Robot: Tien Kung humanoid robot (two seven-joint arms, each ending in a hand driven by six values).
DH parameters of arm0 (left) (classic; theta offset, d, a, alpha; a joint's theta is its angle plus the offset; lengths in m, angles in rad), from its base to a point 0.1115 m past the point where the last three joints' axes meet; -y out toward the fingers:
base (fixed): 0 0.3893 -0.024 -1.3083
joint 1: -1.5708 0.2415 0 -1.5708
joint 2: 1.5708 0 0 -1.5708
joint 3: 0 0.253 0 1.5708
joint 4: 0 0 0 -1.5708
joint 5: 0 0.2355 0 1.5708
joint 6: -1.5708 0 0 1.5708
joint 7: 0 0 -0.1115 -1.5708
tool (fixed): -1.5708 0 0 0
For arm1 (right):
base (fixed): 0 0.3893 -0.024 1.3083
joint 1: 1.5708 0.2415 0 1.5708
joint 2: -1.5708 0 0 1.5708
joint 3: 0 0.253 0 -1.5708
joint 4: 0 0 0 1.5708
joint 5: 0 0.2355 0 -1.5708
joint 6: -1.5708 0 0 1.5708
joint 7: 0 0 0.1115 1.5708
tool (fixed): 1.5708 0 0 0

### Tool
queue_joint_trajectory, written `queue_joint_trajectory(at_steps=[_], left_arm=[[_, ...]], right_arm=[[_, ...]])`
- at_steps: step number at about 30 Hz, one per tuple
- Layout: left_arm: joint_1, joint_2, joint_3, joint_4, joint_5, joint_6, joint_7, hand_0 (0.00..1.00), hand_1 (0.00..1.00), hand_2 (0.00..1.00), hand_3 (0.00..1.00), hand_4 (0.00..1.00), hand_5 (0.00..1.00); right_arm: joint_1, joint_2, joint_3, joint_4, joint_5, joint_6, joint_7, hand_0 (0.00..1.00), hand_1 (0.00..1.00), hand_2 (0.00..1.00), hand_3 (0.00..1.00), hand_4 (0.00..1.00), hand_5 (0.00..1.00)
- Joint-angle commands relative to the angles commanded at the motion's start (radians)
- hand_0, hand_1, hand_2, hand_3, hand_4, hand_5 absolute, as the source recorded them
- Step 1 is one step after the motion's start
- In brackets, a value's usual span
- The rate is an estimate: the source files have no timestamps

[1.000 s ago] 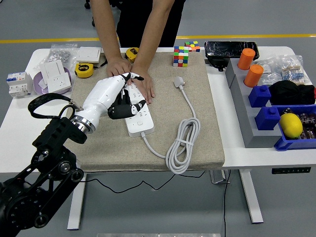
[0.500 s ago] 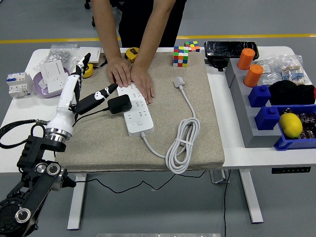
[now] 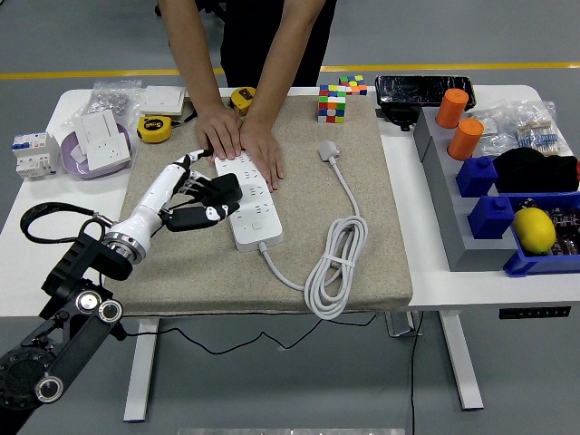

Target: Pick up the plug,place it near the board,insert it into the board,press the button

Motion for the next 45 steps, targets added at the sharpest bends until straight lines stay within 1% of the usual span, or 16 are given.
queue_joint_trajectory(at_steps=[3,4,5,7,9,10,17,23,35,45], left_arm=[[-0.025,0.007,0.047,0.024,0.130,-0.027,0.028,0.156,0.051,0.145,0.860,0.609,0.050],[-0.030,0.008,0.056,0.028,0.166,-0.032,0.033,0.137,0.035,0.137,0.876,0.551,0.002],[-0.033,0.008,0.062,0.031,0.203,-0.035,0.036,0.137,0.035,0.137,0.876,0.551,0.002],[-0.046,0.011,0.092,0.040,0.252,-0.050,0.047,0.137,0.035,0.137,0.876,0.551,0.002],[-0.054,0.013,0.113,0.047,0.255,-0.056,0.051,0.137,0.035,0.137,0.876,0.551,0.002],[-0.057,0.013,0.125,0.052,0.258,-0.059,0.055,0.132,0.030,0.136,0.885,0.571,0.002],[-0.072,0.015,0.199,0.072,0.242,-0.071,0.062,0.131,0.027,0.137,0.885,0.567,0.002],[-0.078,0.013,0.236,0.087,0.232,-0.074,0.062,0.131,0.026,0.138,0.883,0.569,0.002],[-0.094,0.007,0.244,0.124,0.241,-0.077,0.063,0.132,0.026,0.138,0.878,0.574,0.002],[-0.094,0.011,0.260,0.131,0.235,-0.086,0.064,0.132,0.026,0.138,0.875,0.575,0.002]], right_arm=[[-0.002,0.000,0.002,0.000,-0.002,0.000,-0.001,0.621,0.583,0.617,0.539,0.877,0.608],[-0.003,0.000,0.003,0.000,-0.003,0.000,-0.001,0.621,0.583,0.616,0.539,0.878,0.608],[-0.003,0.000,0.004,0.000,-0.003,0.000,-0.001,0.621,0.583,0.616,0.539,0.878,0.608],[-0.004,0.000,0.004,0.000,-0.004,0.001,-0.002,0.621,0.583,0.616,0.539,0.878,0.608],[-0.003,-0.001,0.005,0.000,-0.004,0.001,-0.002,0.621,0.583,0.616,0.539,0.878,0.608],[-0.002,-0.001,0.004,0.000,-0.003,0.000,-0.002,0.621,0.585,0.616,0.539,0.877,0.608],[0.003,-0.001,-0.003,0.000,0.007,-0.001,0.001,0.622,0.584,0.616,0.539,0.877,0.608],[0.000,0.000,-0.001,0.000,0.003,0.000,0.000,0.621,0.584,0.617,0.539,0.877,0.608],[0.001,-0.002,-0.001,0.000,0.003,0.000,-0.001,0.621,0.584,0.618,0.539,0.878,0.607],[0.000,-0.002,-0.003,0.000,0.002,0.000,-0.001,0.623,0.583,0.618,0.539,0.878,0.607]])
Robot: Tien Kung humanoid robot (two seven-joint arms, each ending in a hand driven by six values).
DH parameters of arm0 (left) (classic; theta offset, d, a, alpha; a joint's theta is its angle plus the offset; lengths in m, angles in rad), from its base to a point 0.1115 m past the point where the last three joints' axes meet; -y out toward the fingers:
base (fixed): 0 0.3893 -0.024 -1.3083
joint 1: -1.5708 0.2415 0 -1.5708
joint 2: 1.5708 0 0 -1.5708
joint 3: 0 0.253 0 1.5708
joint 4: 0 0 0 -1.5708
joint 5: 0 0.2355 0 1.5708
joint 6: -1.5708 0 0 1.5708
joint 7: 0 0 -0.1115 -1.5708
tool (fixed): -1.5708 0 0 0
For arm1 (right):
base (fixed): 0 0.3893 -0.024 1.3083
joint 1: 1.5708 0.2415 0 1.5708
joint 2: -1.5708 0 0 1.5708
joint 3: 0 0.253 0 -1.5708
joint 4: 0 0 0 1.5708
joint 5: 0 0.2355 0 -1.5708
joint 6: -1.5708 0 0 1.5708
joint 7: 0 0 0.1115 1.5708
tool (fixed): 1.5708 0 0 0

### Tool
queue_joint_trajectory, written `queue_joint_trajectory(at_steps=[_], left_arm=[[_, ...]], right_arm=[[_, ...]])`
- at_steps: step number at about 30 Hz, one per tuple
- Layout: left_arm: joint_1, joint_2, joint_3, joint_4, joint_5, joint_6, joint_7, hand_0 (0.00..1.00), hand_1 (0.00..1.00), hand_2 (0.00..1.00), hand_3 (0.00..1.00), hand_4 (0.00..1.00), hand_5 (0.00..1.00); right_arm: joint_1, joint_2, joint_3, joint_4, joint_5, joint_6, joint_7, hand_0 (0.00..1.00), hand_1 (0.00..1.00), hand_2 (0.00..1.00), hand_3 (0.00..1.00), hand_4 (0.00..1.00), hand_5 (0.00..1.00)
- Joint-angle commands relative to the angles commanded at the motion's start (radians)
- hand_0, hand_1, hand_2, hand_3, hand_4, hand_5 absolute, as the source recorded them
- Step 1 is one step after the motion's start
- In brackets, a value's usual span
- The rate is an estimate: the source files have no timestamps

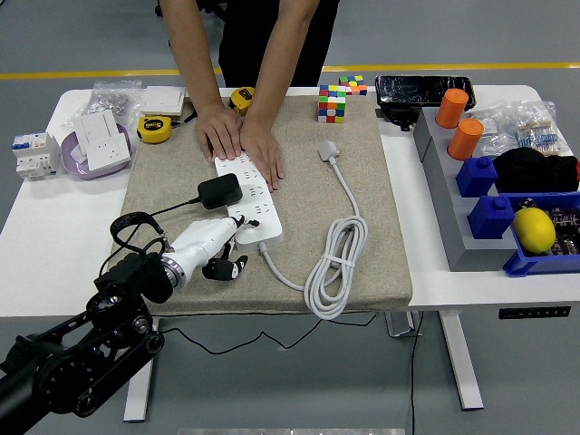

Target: Pick up the plug,place it near the board,insert it into the board,press the button

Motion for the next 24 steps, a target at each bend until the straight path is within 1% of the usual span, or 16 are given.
queue_joint_trajectory(at_steps=[8,20,24], left_arm=[[0.000,0.002,0.016,0.000,-0.002,-0.009,0.003,0.132,0.026,0.139,0.867,0.575,0.002],[-0.004,0.005,0.021,0.002,0.008,-0.023,0.012,0.130,0.026,0.139,0.859,0.573,0.002],[-0.007,0.006,0.010,-0.014,0.014,-0.024,0.011,0.130,0.026,0.139,0.859,0.573,0.002]], right_arm=[[-0.002,0.000,-0.002,0.000,0.000,0.000,-0.001,0.623,0.584,0.618,0.539,0.878,0.608],[-0.001,-0.001,-0.003,0.000,0.001,0.000,-0.001,0.623,0.584,0.618,0.539,0.878,0.608],[0.000,-0.001,-0.002,0.000,0.001,0.000,-0.001,0.623,0.584,0.618,0.539,0.878,0.608]])
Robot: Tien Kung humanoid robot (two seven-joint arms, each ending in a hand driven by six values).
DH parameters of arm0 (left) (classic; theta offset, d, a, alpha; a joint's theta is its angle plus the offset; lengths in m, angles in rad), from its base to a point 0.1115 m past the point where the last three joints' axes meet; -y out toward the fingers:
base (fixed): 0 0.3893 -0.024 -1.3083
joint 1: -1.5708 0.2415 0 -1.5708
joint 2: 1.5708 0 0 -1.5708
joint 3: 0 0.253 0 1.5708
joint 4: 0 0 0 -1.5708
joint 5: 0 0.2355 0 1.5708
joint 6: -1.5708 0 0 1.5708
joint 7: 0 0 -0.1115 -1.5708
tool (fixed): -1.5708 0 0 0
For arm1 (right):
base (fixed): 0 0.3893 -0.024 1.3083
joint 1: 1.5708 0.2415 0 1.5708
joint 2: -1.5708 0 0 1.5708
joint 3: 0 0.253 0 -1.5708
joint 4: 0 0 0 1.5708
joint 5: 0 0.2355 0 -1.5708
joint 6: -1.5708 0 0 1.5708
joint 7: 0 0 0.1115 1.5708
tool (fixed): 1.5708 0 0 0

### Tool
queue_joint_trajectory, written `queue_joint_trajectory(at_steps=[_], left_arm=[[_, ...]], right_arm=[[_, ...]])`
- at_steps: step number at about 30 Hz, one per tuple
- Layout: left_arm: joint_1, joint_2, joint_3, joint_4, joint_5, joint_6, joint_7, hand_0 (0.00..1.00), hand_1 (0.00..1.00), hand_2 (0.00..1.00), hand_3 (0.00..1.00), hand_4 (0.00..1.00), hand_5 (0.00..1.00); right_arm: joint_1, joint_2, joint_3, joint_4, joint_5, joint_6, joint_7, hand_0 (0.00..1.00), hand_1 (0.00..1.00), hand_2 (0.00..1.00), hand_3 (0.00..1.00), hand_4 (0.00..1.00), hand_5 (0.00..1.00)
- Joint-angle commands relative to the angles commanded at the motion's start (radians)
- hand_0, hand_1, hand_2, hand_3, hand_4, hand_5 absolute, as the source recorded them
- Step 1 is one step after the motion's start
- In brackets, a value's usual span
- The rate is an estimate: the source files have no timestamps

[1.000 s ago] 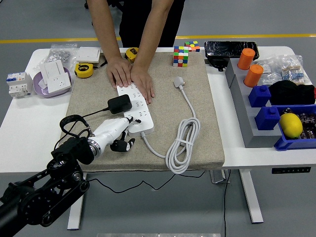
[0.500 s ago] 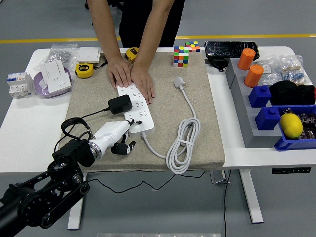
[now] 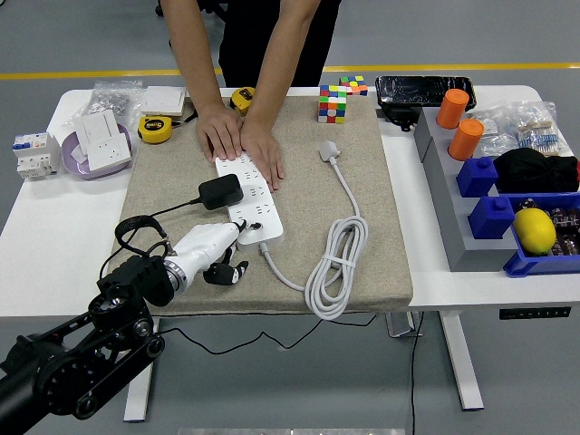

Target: Pick up the plug,place it near the board,insert it into the board,press the button

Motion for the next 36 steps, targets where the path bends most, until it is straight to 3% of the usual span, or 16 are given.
queue_joint_trajectory(at_steps=[4,9,12,13,14,18,19,23,24,25,28,30,31,36], left_arm=[[-0.009,0.008,-0.017,-0.052,0.006,-0.034,0.016,0.131,0.026,0.139,0.857,0.569,0.002],[-0.042,0.024,-0.055,-0.182,-0.006,-0.089,0.029,0.138,0.032,0.145,0.824,0.572,0.002],[-0.063,0.015,-0.107,-0.241,-0.032,-0.072,-0.007,0.138,0.032,0.145,0.824,0.572,0.002],[-0.072,0.008,-0.133,-0.247,-0.053,-0.054,-0.032,0.249,0.328,0.360,0.606,0.618,0.002],[-0.082,-0.003,-0.159,-0.240,-0.088,-0.027,-0.064,0.249,0.328,0.360,0.606,0.618,0.002],[-0.131,-0.051,-0.235,-0.144,-0.219,0.081,-0.186,0.249,0.328,0.360,0.606,0.618,0.002],[-0.145,-0.064,-0.250,-0.113,-0.258,0.103,-0.214,0.426,0.615,0.597,0.614,0.779,0.034],[-0.187,-0.102,-0.294,0.033,-0.422,0.158,-0.296,0.426,0.615,0.597,0.614,0.779,0.034],[-0.192,-0.108,-0.301,0.056,-0.448,0.162,-0.303,0.426,0.615,0.597,0.614,0.779,0.034],[-0.199,-0.118,-0.312,0.095,-0.499,0.166,-0.312,0.730,0.834,0.783,0.707,0.933,0.194],[-0.210,-0.142,-0.339,0.184,-0.586,0.168,-0.322,0.730,0.834,0.783,0.707,0.933,0.194],[-0.214,-0.151,-0.348,0.227,-0.596,0.168,-0.323,0.730,0.834,0.783,0.707,0.933,0.194],[-0.215,-0.154,-0.351,0.245,-0.596,0.167,-0.323,0.846,0.900,0.826,0.847,0.998,0.293],[-0.224,-0.171,-0.358,0.334,-0.578,0.154,-0.315,0.846,0.900,0.826,0.847,0.998,0.293]], right_arm=[[0.000,0.001,0.002,0.000,0.000,0.000,-0.001,0.622,0.583,0.618,0.539,0.878,0.609],[0.002,0.001,0.000,0.000,0.004,-0.001,0.000,0.622,0.583,0.617,0.539,0.878,0.609],[0.001,0.002,0.000,0.000,0.004,0.000,0.000,0.622,0.583,0.617,0.539,0.878,0.609],[0.001,0.002,-0.001,0.000,0.005,-0.001,0.000,0.621,0.583,0.617,0.539,0.878,0.610],[0.000,0.003,-0.001,0.000,0.005,0.000,0.000,0.621,0.583,0.617,0.539,0.878,0.610],[-0.001,0.005,-0.003,0.000,0.007,0.000,0.000,0.621,0.583,0.617,0.539,0.878,0.610],[0.000,0.006,-0.004,0.000,0.007,0.000,-0.001,0.621,0.585,0.617,0.539,0.878,0.610],[0.002,0.004,-0.007,0.000,0.010,0.000,0.000,0.621,0.585,0.617,0.539,0.878,0.610],[0.002,0.004,-0.005,0.000,0.008,0.000,-0.001,0.621,0.585,0.617,0.539,0.878,0.610],[0.002,0.004,-0.004,0.000,0.007,0.000,-0.002,0.621,0.583,0.618,0.538,0.878,0.610],[0.001,0.004,-0.005,0.000,0.006,0.001,-0.002,0.621,0.583,0.618,0.538,0.878,0.610],[0.001,0.005,-0.003,0.000,0.003,0.001,-0.003,0.621,0.583,0.618,0.538,0.878,0.610],[0.001,0.005,-0.003,0.000,0.002,0.001,-0.003,0.622,0.583,0.617,0.539,0.878,0.610],[0.003,0.004,-0.008,0.000,0.001,0.002,-0.003,0.622,0.583,0.617,0.539,0.878,0.610]])
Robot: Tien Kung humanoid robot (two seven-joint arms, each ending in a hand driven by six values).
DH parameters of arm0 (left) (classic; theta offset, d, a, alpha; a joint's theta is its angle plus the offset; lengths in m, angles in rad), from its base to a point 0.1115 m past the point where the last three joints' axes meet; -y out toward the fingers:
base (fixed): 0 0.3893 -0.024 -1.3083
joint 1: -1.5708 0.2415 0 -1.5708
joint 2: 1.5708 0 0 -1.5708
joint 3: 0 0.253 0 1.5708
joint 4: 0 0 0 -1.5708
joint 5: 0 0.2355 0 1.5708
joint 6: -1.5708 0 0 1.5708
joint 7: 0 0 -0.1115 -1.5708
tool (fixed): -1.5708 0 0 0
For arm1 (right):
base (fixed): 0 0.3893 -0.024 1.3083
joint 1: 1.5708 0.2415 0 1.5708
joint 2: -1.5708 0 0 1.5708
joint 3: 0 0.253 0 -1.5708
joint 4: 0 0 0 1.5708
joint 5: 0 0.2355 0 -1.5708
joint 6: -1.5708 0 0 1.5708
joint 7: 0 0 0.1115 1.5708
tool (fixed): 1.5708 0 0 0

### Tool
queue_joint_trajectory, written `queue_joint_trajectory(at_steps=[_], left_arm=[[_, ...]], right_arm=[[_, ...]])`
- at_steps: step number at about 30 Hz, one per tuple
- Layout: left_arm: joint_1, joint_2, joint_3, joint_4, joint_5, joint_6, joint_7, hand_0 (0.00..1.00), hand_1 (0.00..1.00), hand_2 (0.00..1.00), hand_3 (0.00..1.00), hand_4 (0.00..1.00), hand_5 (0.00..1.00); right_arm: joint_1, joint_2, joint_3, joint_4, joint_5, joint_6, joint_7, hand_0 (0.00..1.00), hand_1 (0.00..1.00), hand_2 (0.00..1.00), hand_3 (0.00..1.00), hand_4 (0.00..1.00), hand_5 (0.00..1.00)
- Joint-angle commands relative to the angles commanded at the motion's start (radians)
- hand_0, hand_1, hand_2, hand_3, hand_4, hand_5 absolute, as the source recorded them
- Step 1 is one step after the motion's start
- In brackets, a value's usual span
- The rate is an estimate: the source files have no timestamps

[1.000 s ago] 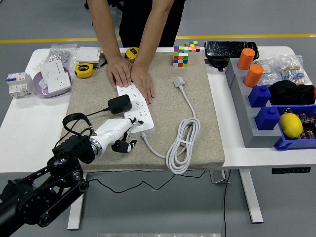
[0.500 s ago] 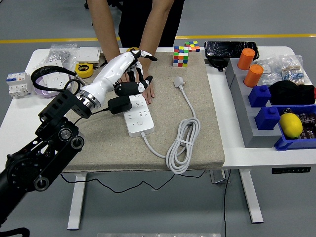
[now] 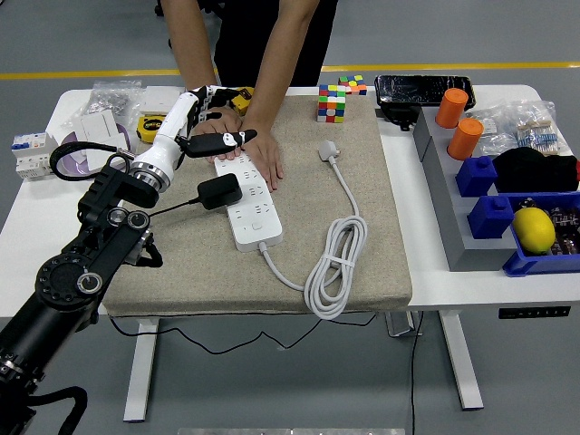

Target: Pick up the plug,place it near the board,insert it into the board,press the button

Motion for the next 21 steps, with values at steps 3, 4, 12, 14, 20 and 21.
queue_joint_trajectory(at_steps=[3,4,12,14,20,21], left_arm=[[-0.005,-0.007,0.009,0.051,0.028,-0.009,0.010,0.884,0.925,0.832,0.839,0.998,0.320],[-0.007,-0.007,0.018,0.065,0.024,-0.010,0.010,0.884,0.925,0.832,0.839,0.998,0.320],[-0.035,-0.003,0.135,0.190,0.020,-0.032,0.025,0.899,0.947,0.837,0.807,0.998,0.330],[-0.041,-0.004,0.152,0.210,0.048,-0.031,0.029,0.931,0.958,0.834,0.767,0.998,0.329],[-0.051,-0.008,0.156,0.261,0.171,-0.008,0.035,0.935,0.950,0.809,0.749,0.998,0.287],[-0.052,-0.009,0.151,0.267,0.203,0.000,0.037,0.935,0.950,0.809,0.749,0.998,0.287]], right_arm=[[0.001,-0.001,-0.005,0.000,0.001,0.000,0.000,0.621,0.584,0.618,0.539,0.878,0.610],[0.001,-0.002,-0.005,0.000,0.001,0.000,0.000,0.621,0.584,0.618,0.539,0.878,0.610],[0.003,-0.004,-0.012,0.000,0.002,0.001,-0.001,0.621,0.584,0.618,0.539,0.878,0.608],[0.003,-0.005,-0.012,0.000,0.002,0.001,-0.001,0.621,0.583,0.618,0.539,0.877,0.608],[0.002,-0.007,-0.012,0.000,0.001,0.001,-0.002,0.621,0.583,0.618,0.539,0.877,0.608],[0.002,-0.006,-0.011,0.000,0.000,0.002,-0.002,0.621,0.583,0.618,0.539,0.877,0.608]])
